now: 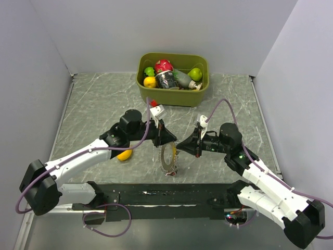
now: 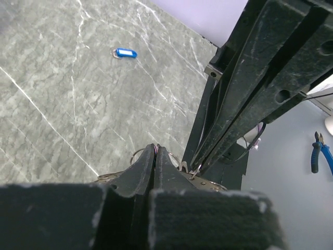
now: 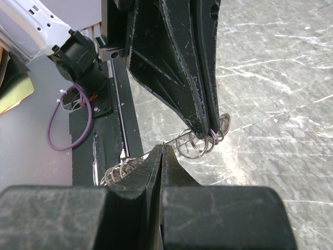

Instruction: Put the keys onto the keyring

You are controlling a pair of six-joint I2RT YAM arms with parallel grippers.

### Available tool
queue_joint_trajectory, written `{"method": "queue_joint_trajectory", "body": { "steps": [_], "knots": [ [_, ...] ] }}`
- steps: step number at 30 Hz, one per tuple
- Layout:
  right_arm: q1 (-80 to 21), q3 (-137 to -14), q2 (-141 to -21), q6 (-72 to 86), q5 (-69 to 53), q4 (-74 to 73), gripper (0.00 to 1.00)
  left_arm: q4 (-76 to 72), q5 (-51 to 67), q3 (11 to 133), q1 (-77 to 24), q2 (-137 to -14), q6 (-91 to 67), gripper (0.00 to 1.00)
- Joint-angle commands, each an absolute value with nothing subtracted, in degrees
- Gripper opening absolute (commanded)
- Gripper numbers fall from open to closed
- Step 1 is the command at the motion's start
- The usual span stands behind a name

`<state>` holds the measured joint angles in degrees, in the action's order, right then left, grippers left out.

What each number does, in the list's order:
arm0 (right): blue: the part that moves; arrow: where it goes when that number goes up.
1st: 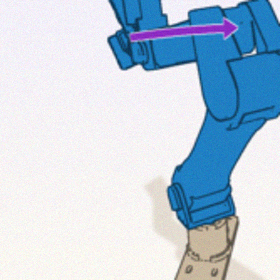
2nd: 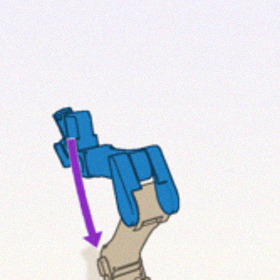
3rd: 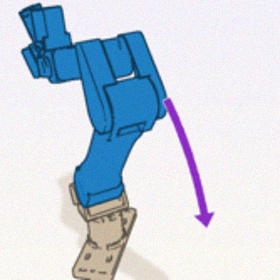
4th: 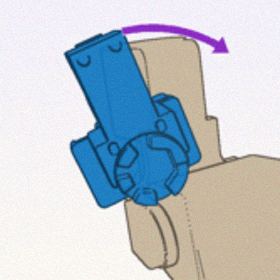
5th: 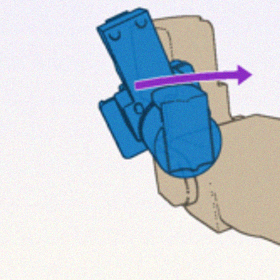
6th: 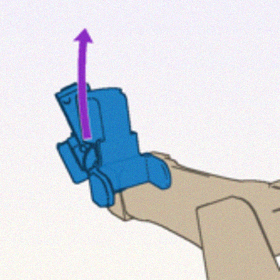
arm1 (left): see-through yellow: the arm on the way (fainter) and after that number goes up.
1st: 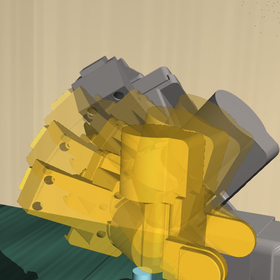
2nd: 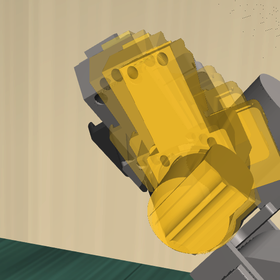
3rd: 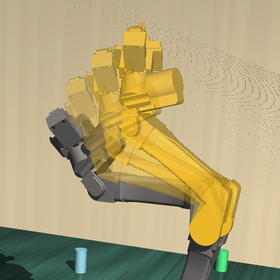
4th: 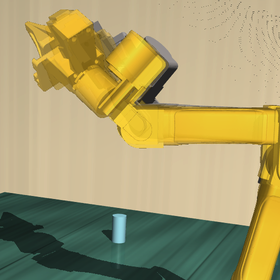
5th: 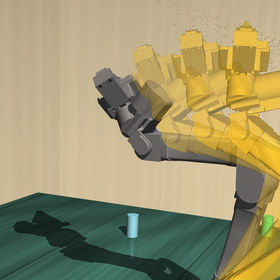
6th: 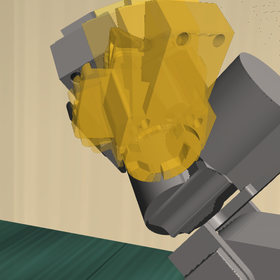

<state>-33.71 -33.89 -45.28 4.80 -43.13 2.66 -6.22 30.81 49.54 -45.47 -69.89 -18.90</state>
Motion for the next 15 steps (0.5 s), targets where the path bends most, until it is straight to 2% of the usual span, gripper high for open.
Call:
{"method": "queue_joint_trajectory", "body": {
  "steps": [1, 9, 15],
  "knots": [
    [-33.7, -35.8, -44.9, 4.8, -43.0, 7.7, 0.01, -10.2, 32.9, 49.7, -45.8, -66.3, -18.7, 0.01],
    [-33.6, -34.5, -44.3, 6.1, -43.0, 9.0, 0.09, -20.1, 32.0, 42.6, -45.8, -58.5, -20.9, 0.01],
    [-33.6, -34.1, -43.9, 7.1, -43.1, 10.0, 0.19, -22.7, 29.2, 39.6, -45.8, -55.3, -21.4, 0.01]
  ]
}}
